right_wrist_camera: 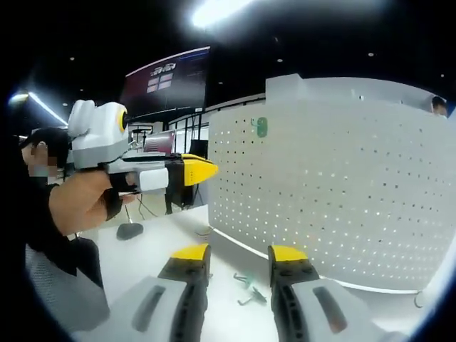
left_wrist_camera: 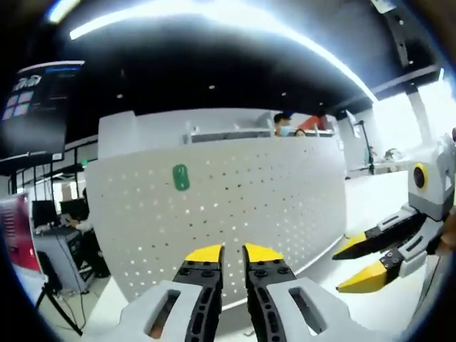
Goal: Insert the hook assembly into the mounting plate slot until the hook locks in place.
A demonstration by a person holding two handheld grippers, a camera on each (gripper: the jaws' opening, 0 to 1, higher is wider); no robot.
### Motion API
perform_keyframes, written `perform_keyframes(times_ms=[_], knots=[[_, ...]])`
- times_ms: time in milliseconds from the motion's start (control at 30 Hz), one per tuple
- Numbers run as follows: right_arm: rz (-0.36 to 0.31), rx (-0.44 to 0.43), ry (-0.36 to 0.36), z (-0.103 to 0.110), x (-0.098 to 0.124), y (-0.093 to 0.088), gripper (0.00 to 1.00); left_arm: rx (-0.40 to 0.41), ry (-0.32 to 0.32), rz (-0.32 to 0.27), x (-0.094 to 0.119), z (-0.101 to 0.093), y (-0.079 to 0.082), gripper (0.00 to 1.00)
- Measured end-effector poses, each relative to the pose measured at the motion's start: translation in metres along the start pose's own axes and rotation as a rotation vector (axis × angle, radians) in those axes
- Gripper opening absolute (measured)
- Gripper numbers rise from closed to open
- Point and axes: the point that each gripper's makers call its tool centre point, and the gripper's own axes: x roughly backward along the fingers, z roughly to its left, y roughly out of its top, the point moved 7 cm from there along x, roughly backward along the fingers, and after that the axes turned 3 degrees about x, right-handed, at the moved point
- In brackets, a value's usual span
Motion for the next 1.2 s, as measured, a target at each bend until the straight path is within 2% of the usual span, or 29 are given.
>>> perform_keyframes(times_ms=[267,833,933,1100,1200], knots=[[0.044,0.014,0.015,0.004,-0.004,-0.011,0.29,0.010,-0.035,0.017,0.013,-0.008,-0.008,0.12],[0.134,0.009,-0.001,-0.002,-0.005,-0.035,0.29,0.001,-0.114,0.001,0.014,-0.016,-0.009,0.16],[0.149,0.004,-0.005,-0.002,-0.004,-0.038,0.29,0.016,-0.120,-0.001,0.014,-0.016,-0.008,0.22],[0.171,0.026,0.010,0.001,-0.005,-0.040,0.29,0.033,-0.154,0.001,0.013,-0.022,-0.007,0.38],[0.180,0.039,0.019,0.002,-0.006,-0.040,0.29,0.029,-0.168,-0.005,0.013,-0.025,-0.005,0.42]])
